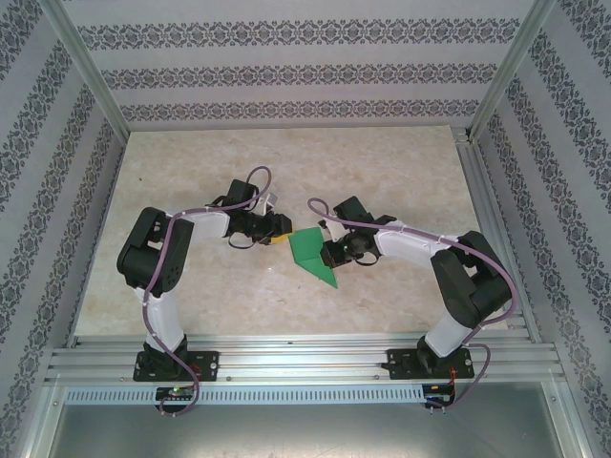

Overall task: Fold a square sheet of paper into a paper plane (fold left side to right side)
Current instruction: Fourth fold the wing at the center of the table.

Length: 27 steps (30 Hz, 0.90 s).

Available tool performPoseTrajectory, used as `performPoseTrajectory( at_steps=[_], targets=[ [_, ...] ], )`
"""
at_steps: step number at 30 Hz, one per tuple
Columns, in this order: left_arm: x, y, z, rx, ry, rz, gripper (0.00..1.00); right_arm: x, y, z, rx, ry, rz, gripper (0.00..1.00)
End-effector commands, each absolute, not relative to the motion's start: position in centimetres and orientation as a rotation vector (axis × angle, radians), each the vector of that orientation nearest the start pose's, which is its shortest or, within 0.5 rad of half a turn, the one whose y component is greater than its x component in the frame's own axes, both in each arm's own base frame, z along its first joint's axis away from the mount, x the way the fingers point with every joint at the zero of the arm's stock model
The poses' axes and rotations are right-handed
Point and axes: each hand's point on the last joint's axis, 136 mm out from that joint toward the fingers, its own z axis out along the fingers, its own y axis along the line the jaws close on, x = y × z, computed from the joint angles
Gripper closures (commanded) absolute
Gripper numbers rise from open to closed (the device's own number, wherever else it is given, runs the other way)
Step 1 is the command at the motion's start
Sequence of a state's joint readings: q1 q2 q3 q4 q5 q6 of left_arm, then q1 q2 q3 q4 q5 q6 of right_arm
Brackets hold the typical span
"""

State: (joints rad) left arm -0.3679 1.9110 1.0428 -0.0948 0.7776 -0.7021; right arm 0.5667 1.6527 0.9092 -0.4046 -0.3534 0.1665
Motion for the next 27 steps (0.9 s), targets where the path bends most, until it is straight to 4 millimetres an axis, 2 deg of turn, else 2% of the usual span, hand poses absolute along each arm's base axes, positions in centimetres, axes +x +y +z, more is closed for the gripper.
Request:
performPoseTrajectory(
  at_steps=[1, 9, 17, 23, 27],
  targets=[
    [35.6, -27.1, 5.5, -0.107, 2.707, -1.370, 0.59, 27.0, 23.8, 3.3, -0.636, 2.736, 0.676, 0.93],
    [35.4, -27.4, 4.8, -0.098, 2.741, -1.345, 0.56, 27.0, 23.5, 3.1, -0.629, 2.741, 0.677, 0.93],
    [35.1, -28.4, 4.2, -0.072, 2.762, -1.351, 0.59, 26.9, 23.4, 3.1, -0.622, 2.743, 0.679, 0.93],
    [35.1, -29.0, 3.9, -0.056, 2.773, -1.349, 0.69, 27.0, 23.5, 3.1, -0.619, 2.738, 0.686, 0.89],
    [35.1, -29.3, 4.2, -0.053, 2.766, -1.354, 0.80, 27.3, 23.4, 3.9, -0.605, 2.724, 0.671, 0.81]
  ],
)
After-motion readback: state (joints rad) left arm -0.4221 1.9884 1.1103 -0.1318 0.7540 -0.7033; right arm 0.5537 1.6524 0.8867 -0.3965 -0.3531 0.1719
